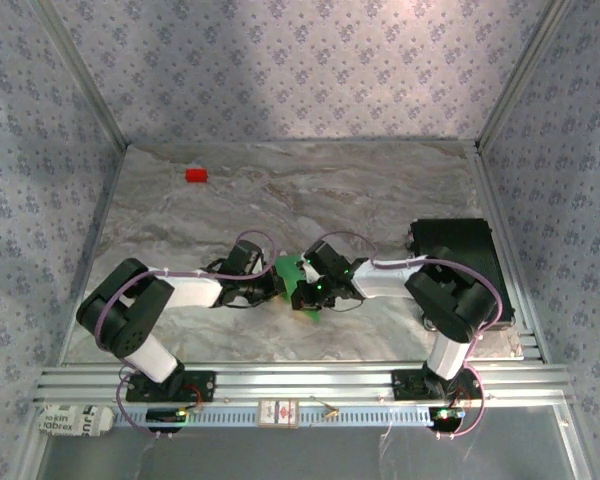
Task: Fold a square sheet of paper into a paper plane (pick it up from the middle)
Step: Third fold the triangle at the center of the table.
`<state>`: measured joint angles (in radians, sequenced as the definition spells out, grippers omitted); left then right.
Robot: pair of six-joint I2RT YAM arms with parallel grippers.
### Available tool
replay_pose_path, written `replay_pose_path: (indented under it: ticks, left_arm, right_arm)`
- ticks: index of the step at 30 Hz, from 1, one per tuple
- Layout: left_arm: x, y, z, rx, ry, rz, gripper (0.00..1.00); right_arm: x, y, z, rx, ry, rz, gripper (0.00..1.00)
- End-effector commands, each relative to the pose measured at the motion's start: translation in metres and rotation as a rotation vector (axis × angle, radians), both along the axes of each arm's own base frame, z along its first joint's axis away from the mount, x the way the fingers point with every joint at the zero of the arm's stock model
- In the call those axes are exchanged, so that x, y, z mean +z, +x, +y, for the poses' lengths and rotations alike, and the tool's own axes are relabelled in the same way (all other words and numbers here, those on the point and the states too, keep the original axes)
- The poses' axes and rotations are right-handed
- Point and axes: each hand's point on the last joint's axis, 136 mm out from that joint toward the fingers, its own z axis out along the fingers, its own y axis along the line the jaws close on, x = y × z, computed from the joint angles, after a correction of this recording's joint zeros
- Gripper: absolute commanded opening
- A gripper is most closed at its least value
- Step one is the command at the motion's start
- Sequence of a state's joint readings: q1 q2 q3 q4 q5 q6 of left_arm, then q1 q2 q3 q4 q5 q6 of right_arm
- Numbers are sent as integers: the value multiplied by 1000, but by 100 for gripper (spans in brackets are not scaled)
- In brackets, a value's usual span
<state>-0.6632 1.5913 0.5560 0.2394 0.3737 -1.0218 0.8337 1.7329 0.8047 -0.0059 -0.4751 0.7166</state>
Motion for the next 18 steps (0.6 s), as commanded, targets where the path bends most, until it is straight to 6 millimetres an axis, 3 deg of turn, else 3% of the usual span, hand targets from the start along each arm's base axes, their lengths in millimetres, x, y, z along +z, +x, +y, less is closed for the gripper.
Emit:
replay_pose_path:
  ticks: [1,18]
  left_arm:
    - [-32,-16,20,18,109,94,0]
    - [-35,-18,20,17,110,105,0]
  right_arm:
    - [-11,-15,-22,-7,-58,39,4]
    - [-15,-39,-62,-42,-1,94,5]
